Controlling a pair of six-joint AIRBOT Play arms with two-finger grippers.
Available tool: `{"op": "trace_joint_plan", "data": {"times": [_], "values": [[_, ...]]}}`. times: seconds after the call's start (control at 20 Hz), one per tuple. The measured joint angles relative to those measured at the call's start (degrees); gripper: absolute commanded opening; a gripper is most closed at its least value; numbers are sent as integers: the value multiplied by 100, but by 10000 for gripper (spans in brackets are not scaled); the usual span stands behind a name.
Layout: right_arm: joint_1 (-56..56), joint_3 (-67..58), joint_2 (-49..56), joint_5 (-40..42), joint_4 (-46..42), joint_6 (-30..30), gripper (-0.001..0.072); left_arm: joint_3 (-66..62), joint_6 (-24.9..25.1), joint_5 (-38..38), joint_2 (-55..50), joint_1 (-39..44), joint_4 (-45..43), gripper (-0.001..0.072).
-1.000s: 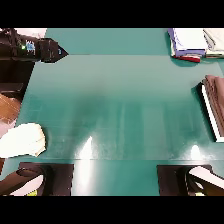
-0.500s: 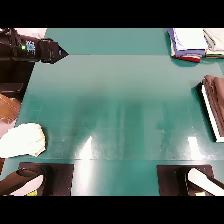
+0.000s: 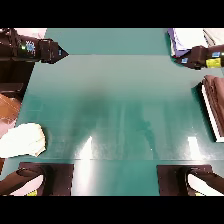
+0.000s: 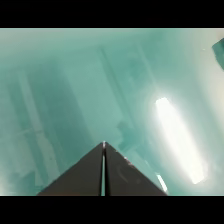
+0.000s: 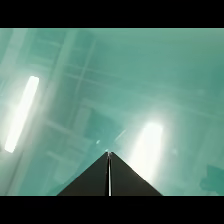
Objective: Fold the shirts.
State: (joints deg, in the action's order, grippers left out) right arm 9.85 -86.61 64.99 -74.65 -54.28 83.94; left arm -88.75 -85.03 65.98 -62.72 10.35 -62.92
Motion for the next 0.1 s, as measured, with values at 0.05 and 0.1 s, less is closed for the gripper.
{"op": "trace_joint_plan", "data": {"times": [0.05, 0.1], "values": [[74, 0, 0, 13, 0, -2, 16, 0, 0, 0, 0, 0, 0, 32], [122, 0, 0, 26, 9, 0, 16, 0, -2, -2, 0, 0, 0, 32]]}}
